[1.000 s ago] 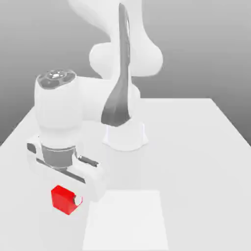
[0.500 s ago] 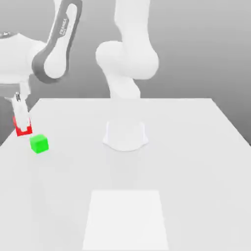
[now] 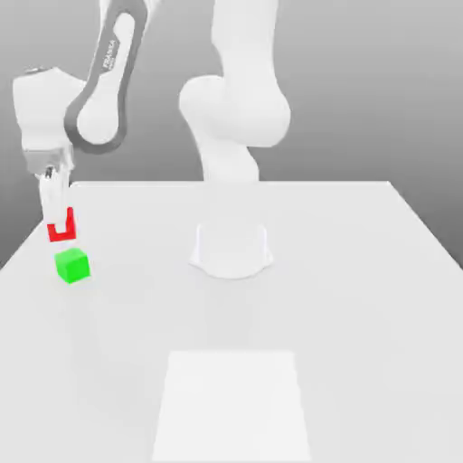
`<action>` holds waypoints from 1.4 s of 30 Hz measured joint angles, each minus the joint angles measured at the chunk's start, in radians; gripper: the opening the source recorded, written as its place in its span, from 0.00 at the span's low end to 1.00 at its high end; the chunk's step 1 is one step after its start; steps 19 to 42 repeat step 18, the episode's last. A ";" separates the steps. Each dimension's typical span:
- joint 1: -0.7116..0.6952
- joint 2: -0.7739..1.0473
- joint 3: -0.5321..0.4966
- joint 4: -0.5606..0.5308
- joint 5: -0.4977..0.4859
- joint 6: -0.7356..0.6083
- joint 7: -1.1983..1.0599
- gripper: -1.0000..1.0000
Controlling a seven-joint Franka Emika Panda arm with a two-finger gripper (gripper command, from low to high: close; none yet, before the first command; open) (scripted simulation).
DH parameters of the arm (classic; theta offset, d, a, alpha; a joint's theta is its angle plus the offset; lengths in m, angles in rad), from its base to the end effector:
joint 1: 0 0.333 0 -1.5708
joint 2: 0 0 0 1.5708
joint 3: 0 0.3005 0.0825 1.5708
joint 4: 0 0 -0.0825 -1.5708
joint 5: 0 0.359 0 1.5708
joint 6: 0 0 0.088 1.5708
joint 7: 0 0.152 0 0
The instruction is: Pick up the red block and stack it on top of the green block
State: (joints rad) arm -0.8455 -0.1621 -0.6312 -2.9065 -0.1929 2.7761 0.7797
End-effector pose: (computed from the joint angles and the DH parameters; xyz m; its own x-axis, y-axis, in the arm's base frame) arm 0.0531 -0.3321 0.1852 -0.4788 -0.8779 -0.0093 -0.8775 0.4789 -0.0261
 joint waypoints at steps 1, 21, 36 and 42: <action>0.007 0.010 -0.003 0.000 0.013 0.009 -0.009 0.00; 0.089 0.196 0.000 0.002 0.317 0.155 -0.222 0.00; 0.089 0.196 0.000 0.002 0.317 0.155 -0.222 0.00; 0.089 0.196 0.000 0.002 0.317 0.155 -0.222 0.00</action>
